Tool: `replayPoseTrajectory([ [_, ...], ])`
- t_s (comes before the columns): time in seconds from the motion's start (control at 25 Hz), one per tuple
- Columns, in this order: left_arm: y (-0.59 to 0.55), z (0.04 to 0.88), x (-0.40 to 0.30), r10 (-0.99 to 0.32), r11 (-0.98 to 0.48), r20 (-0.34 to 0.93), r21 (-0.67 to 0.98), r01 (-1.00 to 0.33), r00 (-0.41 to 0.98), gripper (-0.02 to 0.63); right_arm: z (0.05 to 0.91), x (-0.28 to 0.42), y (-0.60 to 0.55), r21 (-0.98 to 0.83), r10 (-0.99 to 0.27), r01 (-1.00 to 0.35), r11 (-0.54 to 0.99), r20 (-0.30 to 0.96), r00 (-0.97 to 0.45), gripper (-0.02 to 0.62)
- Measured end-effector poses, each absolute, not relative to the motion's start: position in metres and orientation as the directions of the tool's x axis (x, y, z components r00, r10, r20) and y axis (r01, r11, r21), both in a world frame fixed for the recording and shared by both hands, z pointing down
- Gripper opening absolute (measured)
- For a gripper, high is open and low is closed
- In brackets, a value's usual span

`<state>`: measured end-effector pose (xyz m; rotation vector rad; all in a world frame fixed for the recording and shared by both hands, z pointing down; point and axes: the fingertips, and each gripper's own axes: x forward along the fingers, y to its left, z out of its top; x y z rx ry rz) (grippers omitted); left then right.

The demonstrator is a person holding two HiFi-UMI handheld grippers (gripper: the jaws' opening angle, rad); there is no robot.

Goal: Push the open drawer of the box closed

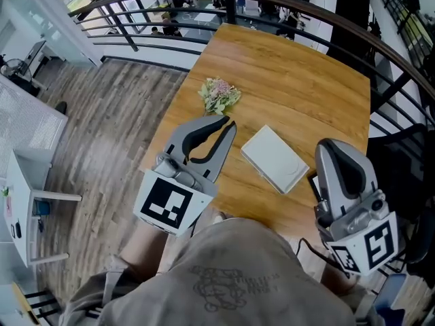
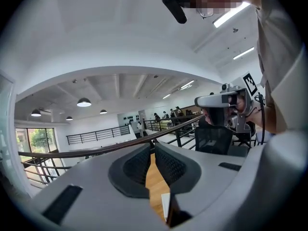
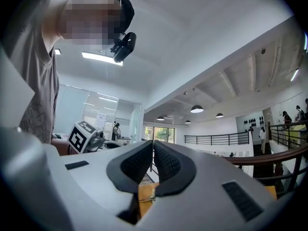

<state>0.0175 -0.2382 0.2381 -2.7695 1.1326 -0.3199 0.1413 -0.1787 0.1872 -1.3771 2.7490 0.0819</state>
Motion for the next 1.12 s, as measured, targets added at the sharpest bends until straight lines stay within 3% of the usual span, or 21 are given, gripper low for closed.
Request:
replayPoseTrajectory([
  [0.6,-0.217,0.285,0.016,-0.665,-0.745,0.243,-0.148,-0.651,0.706,0.041,0.236,0.141,-0.17,-0.005,-0.81,-0.811,0.585,0.05,-0.584,0.034],
  [1.12,-0.218,0.283,0.02,-0.656,-0.752,0.253,-0.133,-0.646,0.711,0.041,0.239,0.143,-0.177,-0.005,-0.81,-0.812,0.584,0.057,-0.583,0.035],
])
